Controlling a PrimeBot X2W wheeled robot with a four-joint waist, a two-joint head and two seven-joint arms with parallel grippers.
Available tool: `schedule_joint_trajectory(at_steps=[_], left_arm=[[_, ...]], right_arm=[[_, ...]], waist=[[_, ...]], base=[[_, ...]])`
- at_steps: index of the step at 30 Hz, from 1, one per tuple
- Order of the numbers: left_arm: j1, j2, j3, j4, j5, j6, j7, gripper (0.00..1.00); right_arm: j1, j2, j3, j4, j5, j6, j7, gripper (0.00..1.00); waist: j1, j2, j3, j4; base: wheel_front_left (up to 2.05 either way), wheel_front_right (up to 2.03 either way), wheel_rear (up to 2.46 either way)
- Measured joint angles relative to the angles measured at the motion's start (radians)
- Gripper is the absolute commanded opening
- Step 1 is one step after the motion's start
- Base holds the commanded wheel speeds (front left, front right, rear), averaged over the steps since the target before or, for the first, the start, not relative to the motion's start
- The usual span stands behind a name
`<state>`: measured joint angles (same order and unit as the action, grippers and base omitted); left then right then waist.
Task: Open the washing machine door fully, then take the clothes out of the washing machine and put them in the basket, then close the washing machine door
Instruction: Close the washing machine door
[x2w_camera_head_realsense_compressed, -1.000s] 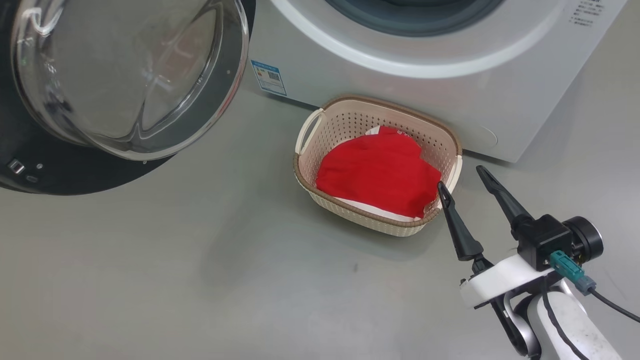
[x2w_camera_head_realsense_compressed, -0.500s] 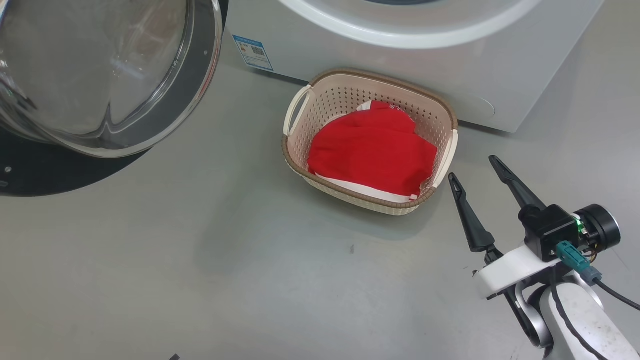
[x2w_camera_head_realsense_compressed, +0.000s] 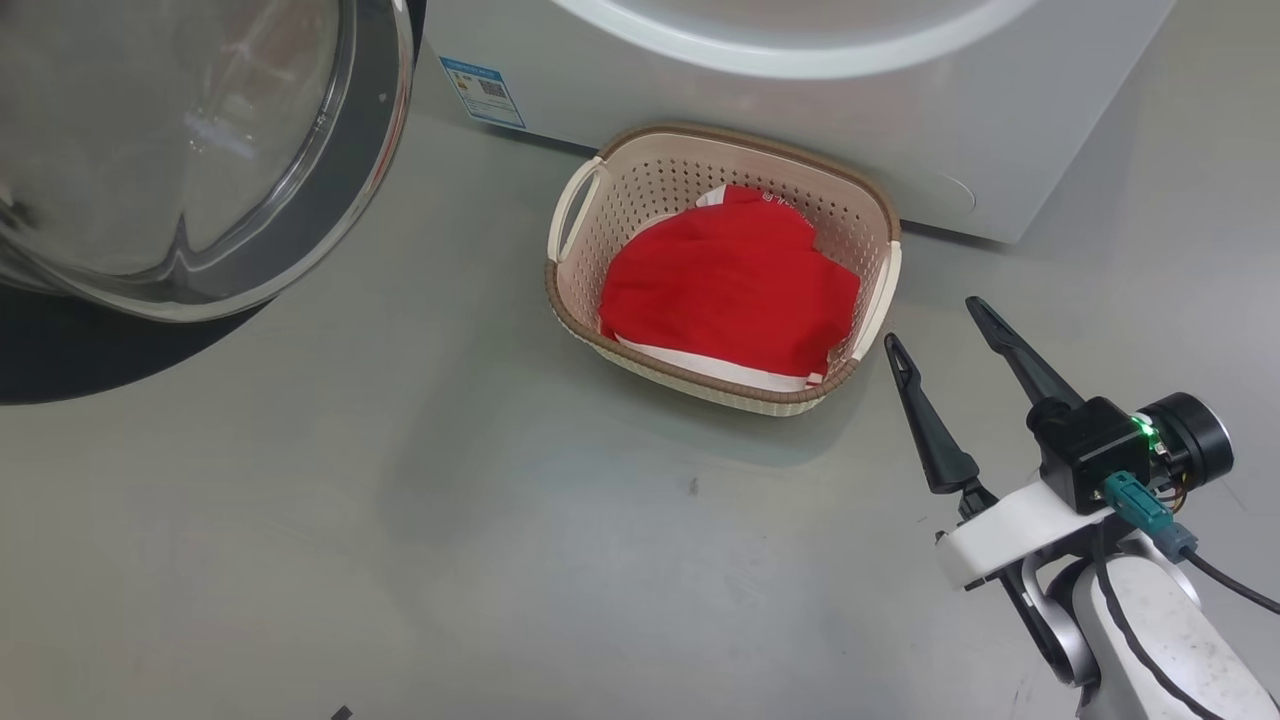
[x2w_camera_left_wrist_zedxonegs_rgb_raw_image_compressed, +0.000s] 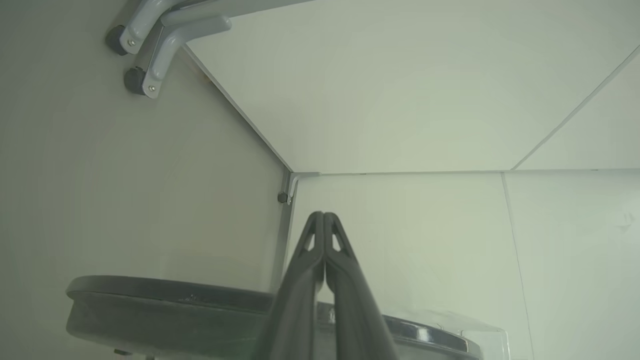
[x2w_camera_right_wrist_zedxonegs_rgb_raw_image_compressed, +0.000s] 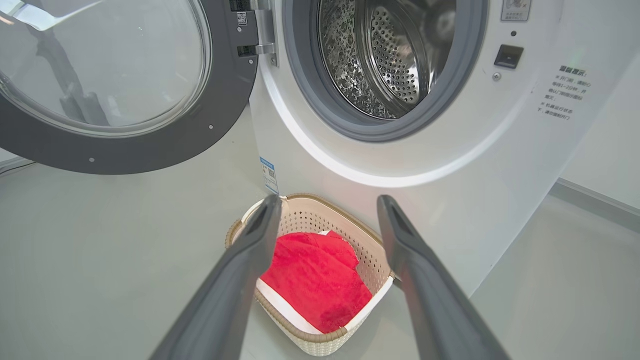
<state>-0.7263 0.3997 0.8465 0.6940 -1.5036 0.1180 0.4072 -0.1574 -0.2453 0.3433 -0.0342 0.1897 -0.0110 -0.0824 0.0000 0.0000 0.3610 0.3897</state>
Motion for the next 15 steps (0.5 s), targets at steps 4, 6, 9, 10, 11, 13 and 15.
schedule_joint_trajectory(at_steps=[4, 6, 9, 10, 11, 13, 15], left_arm=[[-0.013, 0.002, -0.013, 0.060, 0.001, 0.001, 0.033, 0.00], [-0.023, 0.005, -0.026, 0.079, 0.003, 0.001, 0.042, 0.00], [-0.042, 0.009, -0.042, 0.103, 0.027, 0.001, 0.057, 0.00], [-0.049, 0.013, -0.045, 0.110, 0.028, 0.001, 0.061, 0.00], [-0.055, 0.017, -0.049, 0.118, 0.029, 0.001, 0.067, 0.00], [-0.065, 0.025, -0.062, 0.136, 0.040, 0.001, 0.067, 0.00], [-0.076, 0.027, -0.066, 0.151, 0.044, 0.001, 0.069, 0.00]], right_arm=[[-0.003, -0.001, -0.002, -0.002, -0.003, 0.000, 0.003, 1.00], [-0.005, -0.001, -0.002, -0.003, -0.007, 0.000, 0.004, 1.00], [-0.010, -0.003, -0.002, -0.004, -0.007, 0.000, 0.004, 1.00], [-0.012, -0.003, -0.002, -0.004, -0.007, 0.000, 0.004, 1.00], [-0.014, -0.004, -0.002, -0.004, -0.007, 0.000, 0.004, 1.00], [-0.020, -0.004, -0.003, -0.004, -0.007, -0.001, 0.004, 1.00], [-0.020, -0.004, -0.002, -0.005, -0.008, -0.001, 0.004, 1.00]], waist=[[0.0000, 0.0000, 0.011, -0.007], [0.0000, 0.0000, 0.016, -0.010], [0.0000, 0.0000, 0.021, -0.013], [0.0000, 0.0000, 0.022, -0.014], [0.0000, 0.0000, 0.023, -0.015], [0.0000, 0.0000, 0.025, -0.017], [0.0000, 0.0000, 0.027, -0.020]], base=[[0.00, 0.00, 0.00], [0.00, 0.00, 0.00], [0.00, 0.00, 0.00], [0.00, 0.00, 0.00], [0.00, 0.00, 0.00], [0.00, 0.00, 0.00], [0.00, 0.00, 0.00]])
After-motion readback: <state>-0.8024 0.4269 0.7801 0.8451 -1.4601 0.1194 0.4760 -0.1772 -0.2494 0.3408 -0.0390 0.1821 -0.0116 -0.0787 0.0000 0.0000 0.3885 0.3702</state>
